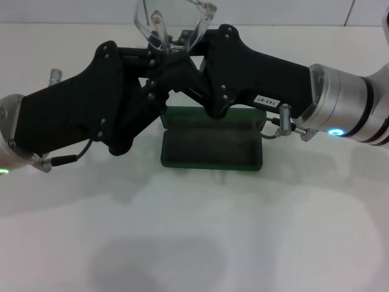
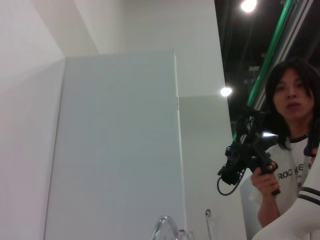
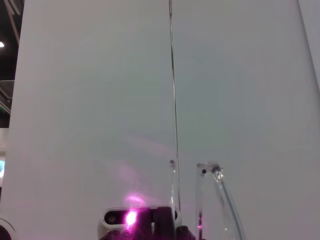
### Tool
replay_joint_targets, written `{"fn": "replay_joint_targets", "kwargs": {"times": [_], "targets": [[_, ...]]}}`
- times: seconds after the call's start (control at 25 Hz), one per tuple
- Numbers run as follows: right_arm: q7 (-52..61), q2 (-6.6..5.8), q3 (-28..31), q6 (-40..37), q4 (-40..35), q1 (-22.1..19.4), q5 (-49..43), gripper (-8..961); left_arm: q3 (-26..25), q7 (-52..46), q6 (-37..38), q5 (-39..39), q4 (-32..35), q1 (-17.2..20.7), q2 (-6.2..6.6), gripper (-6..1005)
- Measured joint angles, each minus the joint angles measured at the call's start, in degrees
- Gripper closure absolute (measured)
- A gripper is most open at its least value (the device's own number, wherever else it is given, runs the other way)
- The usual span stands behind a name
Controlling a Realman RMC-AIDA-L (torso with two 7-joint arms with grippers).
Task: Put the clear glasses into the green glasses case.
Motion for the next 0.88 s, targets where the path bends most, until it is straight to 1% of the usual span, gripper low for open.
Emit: {"fn": "replay_joint_targets", "kwargs": {"times": [0.44, 0.88], "targets": [[0.0, 0.00, -0.8, 0.0, 0.0, -0.1, -0.1, 839, 0.0, 0.4, -0.1, 0.0, -0.4, 0.3, -0.04, 931], [-0.3, 0.00, 0.1, -0.1, 0.0, -1.2, 0.6, 838, 0.0, 0.5, 0.0, 0.1, -0.4, 0.7, -0.11, 931]]}}
